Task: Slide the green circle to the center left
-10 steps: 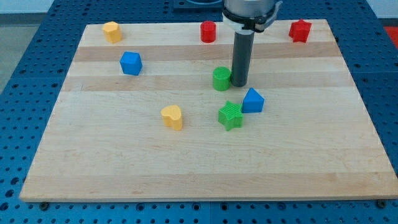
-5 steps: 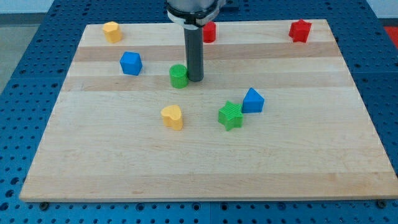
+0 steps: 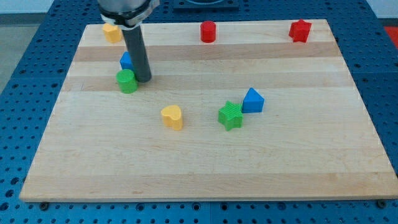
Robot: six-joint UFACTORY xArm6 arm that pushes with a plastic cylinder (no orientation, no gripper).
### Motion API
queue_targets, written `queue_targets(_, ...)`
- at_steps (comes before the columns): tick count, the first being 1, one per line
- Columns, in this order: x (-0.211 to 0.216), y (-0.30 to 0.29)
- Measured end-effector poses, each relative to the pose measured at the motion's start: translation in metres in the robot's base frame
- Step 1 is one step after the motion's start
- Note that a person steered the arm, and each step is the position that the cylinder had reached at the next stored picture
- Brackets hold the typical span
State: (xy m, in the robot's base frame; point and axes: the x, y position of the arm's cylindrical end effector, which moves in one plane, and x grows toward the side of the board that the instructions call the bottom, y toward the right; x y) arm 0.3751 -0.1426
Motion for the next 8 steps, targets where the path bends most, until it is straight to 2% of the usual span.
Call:
queue_targets(1, 0.008, -0.015)
queue_targets(3, 0.011, -0.002)
queue_targets(5, 0.034, -0.007)
queue_targets(8, 0.023, -0.020)
